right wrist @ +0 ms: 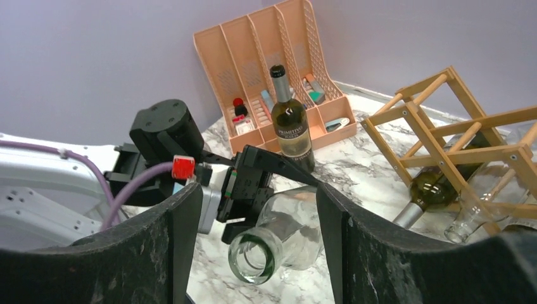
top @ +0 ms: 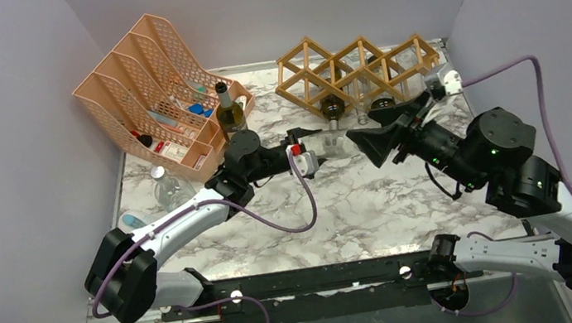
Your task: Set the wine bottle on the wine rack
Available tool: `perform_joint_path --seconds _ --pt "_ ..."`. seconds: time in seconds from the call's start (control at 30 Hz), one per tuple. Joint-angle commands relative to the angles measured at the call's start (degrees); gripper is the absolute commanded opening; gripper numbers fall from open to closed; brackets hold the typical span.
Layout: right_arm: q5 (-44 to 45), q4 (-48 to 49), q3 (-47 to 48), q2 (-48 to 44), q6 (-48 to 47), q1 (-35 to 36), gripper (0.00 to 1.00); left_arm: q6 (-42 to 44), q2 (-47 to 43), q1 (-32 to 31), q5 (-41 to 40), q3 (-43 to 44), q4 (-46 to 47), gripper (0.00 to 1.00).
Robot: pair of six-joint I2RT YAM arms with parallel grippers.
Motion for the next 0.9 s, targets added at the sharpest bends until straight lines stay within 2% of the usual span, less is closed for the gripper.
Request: perform_joint_path --seconds 0.0,0.27,0.5,0.87 --pt "3.86 -5.58 3.55 -1.59 5.31 0.26 0.69 14.74 -1.46 0.05 -2.55 3.91 4.65 0.0" --pt "9.28 -15.25 6.07 0.03 8.2 0.21 0.7 27.84 -1.19 -0.87 -2.82 6.52 4.75 0.0" --pt "6.0 -18.98 7.32 4.14 8.9 0.22 0.7 42.89 -1.05 -4.15 -5.27 6.28 4.7 0.0" --pt "7.18 -24.17 3.84 7.53 13.32 0.21 0.72 47.57 0.18 -5.07 -7.66 6.73 4.69 0.0"
